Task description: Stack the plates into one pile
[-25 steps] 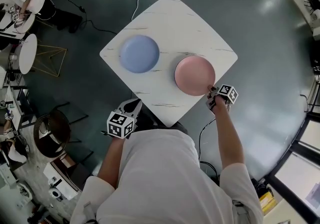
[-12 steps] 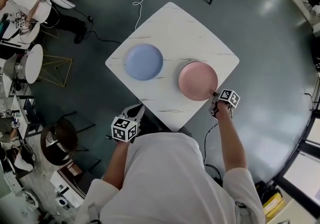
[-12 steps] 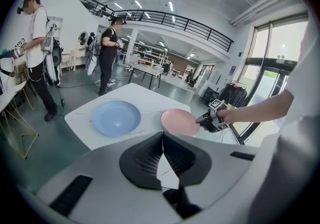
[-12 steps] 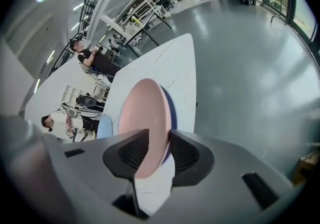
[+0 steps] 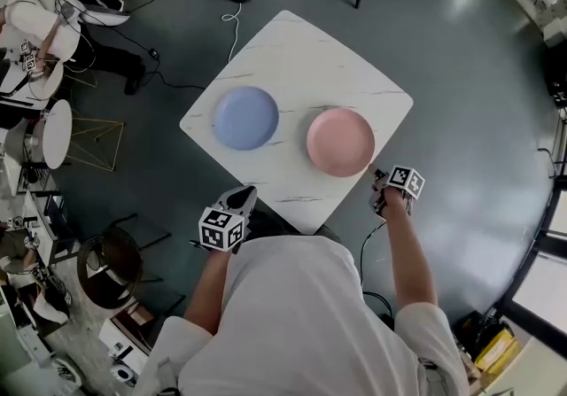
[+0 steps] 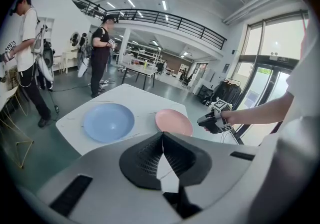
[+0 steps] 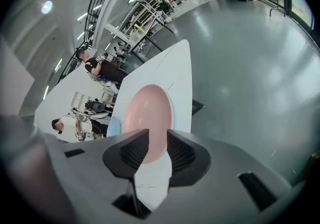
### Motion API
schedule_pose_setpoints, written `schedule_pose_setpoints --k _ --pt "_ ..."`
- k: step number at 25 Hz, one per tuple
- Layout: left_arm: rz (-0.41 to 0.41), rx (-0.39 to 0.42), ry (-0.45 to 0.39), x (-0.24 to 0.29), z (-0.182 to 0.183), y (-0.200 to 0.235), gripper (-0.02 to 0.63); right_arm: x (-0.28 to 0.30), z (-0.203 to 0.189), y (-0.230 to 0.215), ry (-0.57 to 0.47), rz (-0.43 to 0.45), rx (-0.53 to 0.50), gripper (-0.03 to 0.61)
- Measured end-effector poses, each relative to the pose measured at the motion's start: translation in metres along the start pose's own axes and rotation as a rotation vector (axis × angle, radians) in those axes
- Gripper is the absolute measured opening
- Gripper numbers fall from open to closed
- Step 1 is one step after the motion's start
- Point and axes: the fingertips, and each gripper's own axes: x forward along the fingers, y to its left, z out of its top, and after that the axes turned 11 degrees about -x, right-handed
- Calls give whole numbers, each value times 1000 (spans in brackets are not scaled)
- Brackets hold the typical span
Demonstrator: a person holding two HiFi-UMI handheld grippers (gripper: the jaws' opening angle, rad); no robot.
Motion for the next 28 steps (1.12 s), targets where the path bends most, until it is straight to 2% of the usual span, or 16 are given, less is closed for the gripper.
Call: schedule_pose_setpoints --k 6,10,13,17,28 --pt "-15 21 19 5 2 -4 14 -8 -15 21 -25 79 -40 121" --pt "-34 41 50 9 1 1 14 -5 -32 31 -8 75 -113 102" --pt "-56 62 62 14 8 7 14 -7 -38 43 -31 70 -168 52" --pt "-88 87 90 19 17 23 14 -7 -48 65 -80 90 -178 41" --pt "-139 129 173 34 40 92 14 8 -83 116 -89 -16 -285 38"
